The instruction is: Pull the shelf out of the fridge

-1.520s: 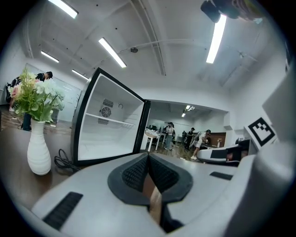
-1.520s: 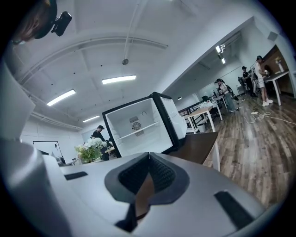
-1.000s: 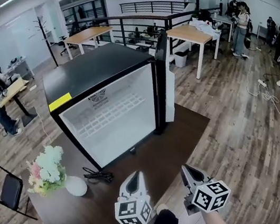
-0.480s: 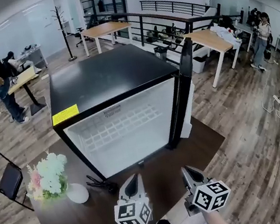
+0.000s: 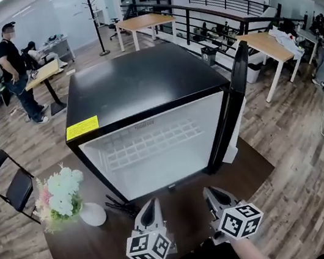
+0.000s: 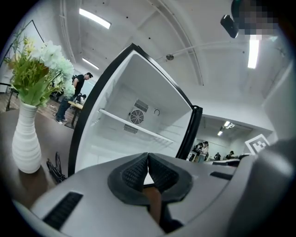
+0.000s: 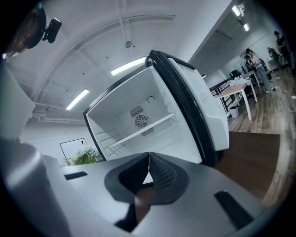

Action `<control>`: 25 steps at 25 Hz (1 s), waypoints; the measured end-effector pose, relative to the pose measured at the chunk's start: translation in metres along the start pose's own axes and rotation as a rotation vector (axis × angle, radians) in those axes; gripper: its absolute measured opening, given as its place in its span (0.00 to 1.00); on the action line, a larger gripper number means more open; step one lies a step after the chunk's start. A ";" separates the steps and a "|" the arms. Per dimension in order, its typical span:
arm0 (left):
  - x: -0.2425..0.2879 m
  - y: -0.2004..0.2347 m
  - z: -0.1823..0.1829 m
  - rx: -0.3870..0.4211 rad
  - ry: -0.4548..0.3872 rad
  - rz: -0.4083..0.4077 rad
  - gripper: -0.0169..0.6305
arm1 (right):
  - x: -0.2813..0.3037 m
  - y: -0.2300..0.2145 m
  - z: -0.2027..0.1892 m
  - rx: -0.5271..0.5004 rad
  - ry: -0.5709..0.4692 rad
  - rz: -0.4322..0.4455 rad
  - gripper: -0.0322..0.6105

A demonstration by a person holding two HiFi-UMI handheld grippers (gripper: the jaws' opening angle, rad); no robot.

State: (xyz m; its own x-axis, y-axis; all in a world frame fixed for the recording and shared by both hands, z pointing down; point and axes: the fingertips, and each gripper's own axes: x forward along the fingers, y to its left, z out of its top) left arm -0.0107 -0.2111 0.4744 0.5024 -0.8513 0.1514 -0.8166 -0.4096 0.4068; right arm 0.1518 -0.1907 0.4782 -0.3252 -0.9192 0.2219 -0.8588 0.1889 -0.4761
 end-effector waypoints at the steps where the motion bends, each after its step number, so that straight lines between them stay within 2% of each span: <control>1: -0.003 0.005 0.003 -0.003 -0.010 0.018 0.03 | 0.006 0.005 0.000 0.007 0.005 0.020 0.04; 4: -0.011 0.023 0.013 -0.010 -0.032 0.073 0.03 | 0.024 0.023 -0.001 0.008 0.022 0.077 0.04; 7: -0.004 0.022 0.019 -0.048 -0.053 0.100 0.03 | 0.037 0.021 0.009 0.020 0.033 0.120 0.04; 10: 0.012 0.013 0.022 -0.118 -0.075 0.102 0.03 | 0.049 0.009 0.021 0.101 0.037 0.167 0.04; 13: 0.021 0.013 0.026 -0.223 -0.115 0.076 0.03 | 0.057 0.006 0.029 0.213 0.025 0.221 0.04; 17: 0.035 0.015 0.038 -0.378 -0.180 0.024 0.03 | 0.070 0.003 0.038 0.301 0.018 0.229 0.04; 21: 0.051 0.016 0.048 -0.535 -0.227 -0.014 0.03 | 0.085 -0.003 0.054 0.521 -0.019 0.270 0.04; 25: 0.066 0.020 0.060 -0.679 -0.270 -0.045 0.04 | 0.101 -0.022 0.060 0.672 -0.025 0.246 0.04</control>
State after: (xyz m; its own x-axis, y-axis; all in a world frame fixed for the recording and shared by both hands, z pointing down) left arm -0.0111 -0.2952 0.4383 0.3725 -0.9253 -0.0705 -0.3968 -0.2275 0.8893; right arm 0.1619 -0.3084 0.4598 -0.4620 -0.8865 0.0249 -0.3292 0.1454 -0.9330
